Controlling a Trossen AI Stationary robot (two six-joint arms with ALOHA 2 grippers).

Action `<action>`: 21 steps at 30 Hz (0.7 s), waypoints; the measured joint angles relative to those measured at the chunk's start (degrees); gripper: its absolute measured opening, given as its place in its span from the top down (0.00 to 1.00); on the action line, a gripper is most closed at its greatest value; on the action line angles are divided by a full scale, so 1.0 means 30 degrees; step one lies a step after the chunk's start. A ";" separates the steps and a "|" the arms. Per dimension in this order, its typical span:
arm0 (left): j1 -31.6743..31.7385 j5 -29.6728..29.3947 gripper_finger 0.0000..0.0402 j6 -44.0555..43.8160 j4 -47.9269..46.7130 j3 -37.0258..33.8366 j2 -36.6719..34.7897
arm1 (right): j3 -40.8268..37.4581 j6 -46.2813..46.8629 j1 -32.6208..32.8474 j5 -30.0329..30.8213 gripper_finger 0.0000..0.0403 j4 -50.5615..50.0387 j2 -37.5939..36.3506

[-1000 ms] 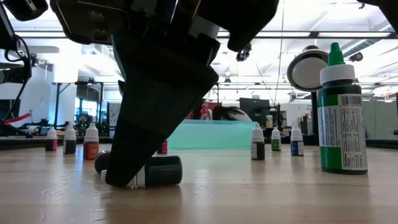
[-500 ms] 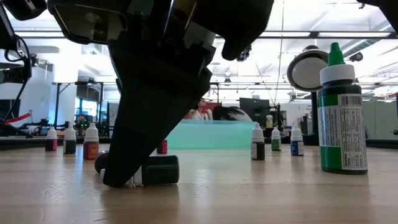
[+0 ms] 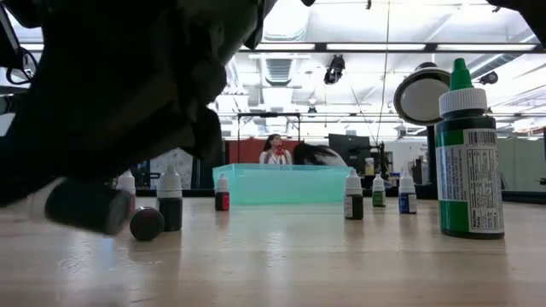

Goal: Pick & Place food coloring
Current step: Adjust the green small food coloring bottle

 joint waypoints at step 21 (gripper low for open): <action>-0.0007 0.2105 0.44 -0.2151 0.0012 -0.1348 0.0007 | -0.6020 0.3230 0.0463 0.5809 0.88 1.7693 0.0075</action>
